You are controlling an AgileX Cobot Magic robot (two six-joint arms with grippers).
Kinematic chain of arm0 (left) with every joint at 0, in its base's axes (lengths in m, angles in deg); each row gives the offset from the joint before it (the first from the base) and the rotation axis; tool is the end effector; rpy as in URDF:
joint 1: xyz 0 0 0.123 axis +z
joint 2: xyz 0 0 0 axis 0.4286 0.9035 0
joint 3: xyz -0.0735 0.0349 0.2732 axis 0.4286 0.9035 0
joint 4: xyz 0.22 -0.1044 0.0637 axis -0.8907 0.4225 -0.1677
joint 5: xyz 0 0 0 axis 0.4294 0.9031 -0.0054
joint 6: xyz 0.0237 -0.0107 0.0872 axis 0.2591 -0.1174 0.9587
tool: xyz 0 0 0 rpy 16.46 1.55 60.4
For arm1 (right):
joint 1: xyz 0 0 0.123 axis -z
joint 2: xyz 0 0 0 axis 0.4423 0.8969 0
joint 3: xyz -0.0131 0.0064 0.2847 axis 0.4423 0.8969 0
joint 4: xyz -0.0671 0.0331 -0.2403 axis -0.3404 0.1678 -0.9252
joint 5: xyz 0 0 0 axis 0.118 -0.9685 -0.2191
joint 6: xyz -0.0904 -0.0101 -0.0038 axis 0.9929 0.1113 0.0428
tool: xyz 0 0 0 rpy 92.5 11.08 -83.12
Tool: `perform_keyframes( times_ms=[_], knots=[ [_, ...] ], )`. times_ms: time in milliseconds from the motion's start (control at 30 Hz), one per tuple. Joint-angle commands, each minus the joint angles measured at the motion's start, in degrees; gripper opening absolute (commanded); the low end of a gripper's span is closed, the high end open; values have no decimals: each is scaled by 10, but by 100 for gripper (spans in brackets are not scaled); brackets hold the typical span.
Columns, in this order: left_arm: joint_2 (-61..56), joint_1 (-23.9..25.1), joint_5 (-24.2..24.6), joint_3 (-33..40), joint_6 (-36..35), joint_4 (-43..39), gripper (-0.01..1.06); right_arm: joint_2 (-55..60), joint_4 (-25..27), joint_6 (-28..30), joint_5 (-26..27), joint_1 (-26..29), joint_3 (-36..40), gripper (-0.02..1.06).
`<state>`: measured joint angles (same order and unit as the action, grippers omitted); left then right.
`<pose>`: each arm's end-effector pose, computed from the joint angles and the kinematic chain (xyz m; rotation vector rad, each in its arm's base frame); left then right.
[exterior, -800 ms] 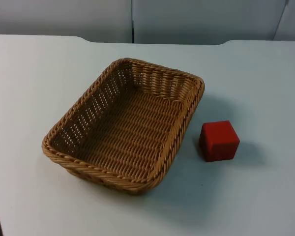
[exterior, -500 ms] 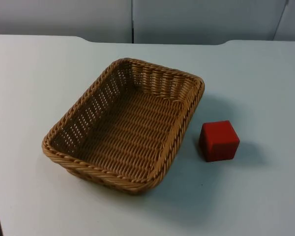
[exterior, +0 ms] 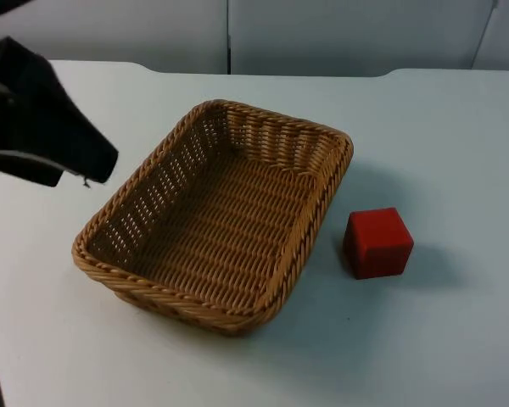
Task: Pick up the basket with the left hand and place the cube into the basket with the right hand.
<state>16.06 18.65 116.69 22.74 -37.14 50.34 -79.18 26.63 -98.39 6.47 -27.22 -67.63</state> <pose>0.2442 -0.0853 0.2382 0.5936 2.5549 -0.8791 -0.0082 -0.0123 0.2802 0.1719 2.0434 -0.0621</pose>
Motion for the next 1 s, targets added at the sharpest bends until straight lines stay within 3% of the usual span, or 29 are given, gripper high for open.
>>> perform_keyframes(
  times_ms=[0, 300, 800, 900, 933, 967],
  knots=[
    [53, -4, -16, -29, 37, 23, 68, -1, -1, 3, 4, -2, 3, 0],
    [202, -4, -145, -111, 100, 15, 68, -1, -1, 3, 4, -2, 3, 0],
    [381, -4, -174, -182, 140, 25, 68, -1, -1, 3, 4, -2, 3, 0],
    [403, -4, -181, -185, 140, 38, 58, -1, -1, 3, 4, -2, 3, 0],
    [409, -4, -183, -185, 140, 46, 48, -1, -1, 3, 4, -2, 3, 0],
    [412, -4, -187, -185, 140, 60, 25, -1, -1, 3, 4, -2, 3, 0]
  ],
)
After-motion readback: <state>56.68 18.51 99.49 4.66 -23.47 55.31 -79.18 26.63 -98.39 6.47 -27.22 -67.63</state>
